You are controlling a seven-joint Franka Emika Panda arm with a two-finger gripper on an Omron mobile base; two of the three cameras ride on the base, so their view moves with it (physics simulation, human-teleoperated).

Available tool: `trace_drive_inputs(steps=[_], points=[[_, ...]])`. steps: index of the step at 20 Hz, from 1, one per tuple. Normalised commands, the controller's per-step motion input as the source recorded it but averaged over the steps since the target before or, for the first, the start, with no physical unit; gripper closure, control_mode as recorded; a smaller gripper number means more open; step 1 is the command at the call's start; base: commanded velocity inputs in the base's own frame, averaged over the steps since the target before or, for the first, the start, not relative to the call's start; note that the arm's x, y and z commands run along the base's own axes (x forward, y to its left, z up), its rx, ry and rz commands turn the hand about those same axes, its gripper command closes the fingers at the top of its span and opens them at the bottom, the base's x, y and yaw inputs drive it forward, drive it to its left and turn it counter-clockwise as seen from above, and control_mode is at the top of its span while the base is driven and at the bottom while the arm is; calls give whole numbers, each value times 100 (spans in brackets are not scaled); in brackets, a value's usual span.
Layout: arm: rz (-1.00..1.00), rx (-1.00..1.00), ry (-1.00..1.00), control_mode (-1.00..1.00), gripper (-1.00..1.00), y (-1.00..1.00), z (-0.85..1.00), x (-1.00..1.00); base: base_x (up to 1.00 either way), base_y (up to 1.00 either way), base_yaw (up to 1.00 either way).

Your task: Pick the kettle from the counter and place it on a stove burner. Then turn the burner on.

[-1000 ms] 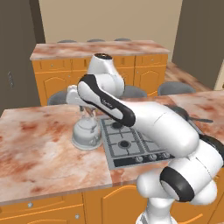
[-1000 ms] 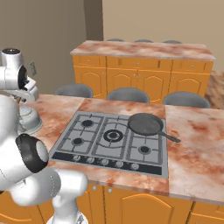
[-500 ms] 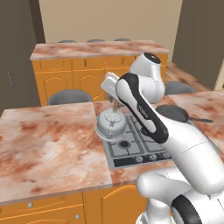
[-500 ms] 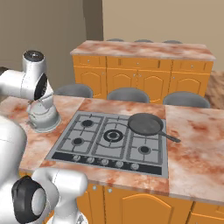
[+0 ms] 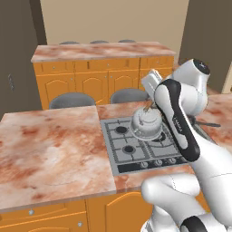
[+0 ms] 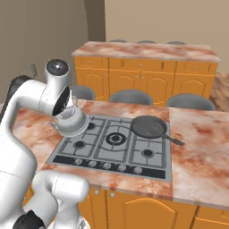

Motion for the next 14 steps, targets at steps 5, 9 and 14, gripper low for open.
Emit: trace_drive_inputs(steps=[5,9,14], points=[[-28,12,3,-100,100,-100,8,-7,0,0,0],[-30,14,9,-100,100,-100,1,-5,0,0,0],[-32,18,8,-100,100,-100,0,-4,0,0,0]])
